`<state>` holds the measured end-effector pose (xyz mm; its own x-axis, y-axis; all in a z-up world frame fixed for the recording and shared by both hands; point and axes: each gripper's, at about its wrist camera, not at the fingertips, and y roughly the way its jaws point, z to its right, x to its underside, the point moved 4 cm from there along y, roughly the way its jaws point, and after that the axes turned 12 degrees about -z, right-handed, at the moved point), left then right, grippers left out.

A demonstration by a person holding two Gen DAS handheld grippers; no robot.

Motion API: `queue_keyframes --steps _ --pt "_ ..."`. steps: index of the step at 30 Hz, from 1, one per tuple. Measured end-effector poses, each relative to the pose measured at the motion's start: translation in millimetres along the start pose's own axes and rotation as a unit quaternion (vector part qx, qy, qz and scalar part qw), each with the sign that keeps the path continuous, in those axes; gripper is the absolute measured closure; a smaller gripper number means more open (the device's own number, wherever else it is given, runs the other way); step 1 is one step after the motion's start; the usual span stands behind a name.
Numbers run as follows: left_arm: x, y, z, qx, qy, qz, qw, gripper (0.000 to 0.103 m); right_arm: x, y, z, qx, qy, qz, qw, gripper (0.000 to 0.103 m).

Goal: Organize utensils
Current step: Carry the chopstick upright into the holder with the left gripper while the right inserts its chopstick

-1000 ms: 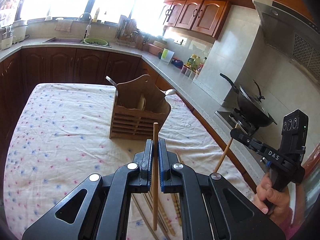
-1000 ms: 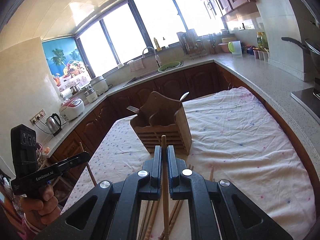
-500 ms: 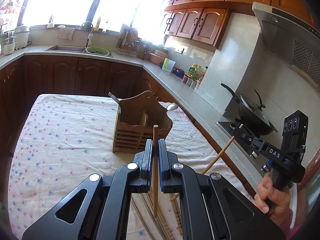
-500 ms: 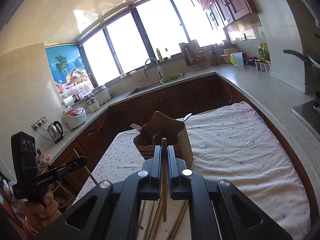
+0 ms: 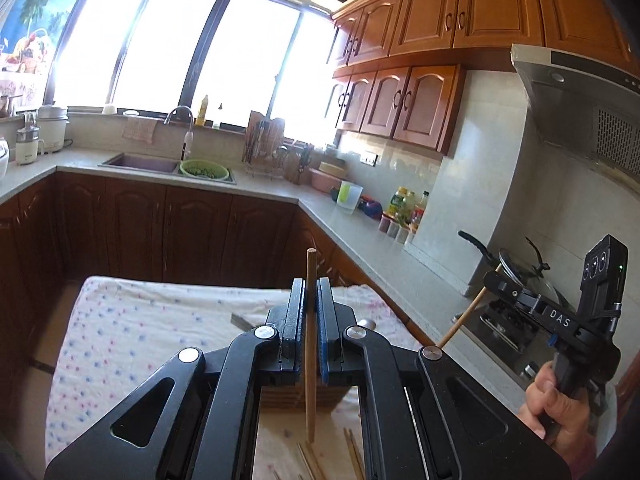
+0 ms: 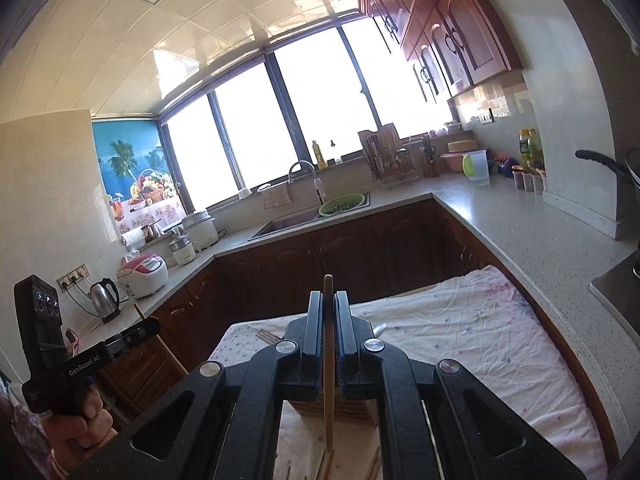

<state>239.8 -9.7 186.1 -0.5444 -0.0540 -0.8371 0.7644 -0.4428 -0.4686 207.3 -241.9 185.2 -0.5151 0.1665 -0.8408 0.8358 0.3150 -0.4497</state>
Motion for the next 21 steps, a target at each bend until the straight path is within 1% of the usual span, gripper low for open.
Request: queue_keyframes --steps 4,8,11,15,21 --pt "-29.5 18.0 -15.1 -0.015 -0.018 0.028 0.9993 0.099 -27.1 21.7 -0.4 0.007 0.002 0.021 1.000 0.098" --pt "-38.4 45.4 -37.6 -0.035 -0.045 0.042 0.9975 0.099 -34.9 53.4 3.6 0.020 0.003 0.032 0.999 0.098" --pt "-29.6 68.7 -54.5 -0.043 -0.067 0.042 0.9959 0.099 -26.7 80.4 10.4 0.029 0.006 0.027 0.999 0.098" --pt "-7.7 92.7 -69.3 -0.052 -0.087 0.048 0.9937 0.099 -5.5 106.8 20.0 0.037 0.015 0.022 0.999 0.098" --pt "21.7 125.0 -71.6 -0.054 -0.089 0.020 0.9943 0.098 17.7 126.4 31.9 0.040 0.029 0.020 0.999 0.098"
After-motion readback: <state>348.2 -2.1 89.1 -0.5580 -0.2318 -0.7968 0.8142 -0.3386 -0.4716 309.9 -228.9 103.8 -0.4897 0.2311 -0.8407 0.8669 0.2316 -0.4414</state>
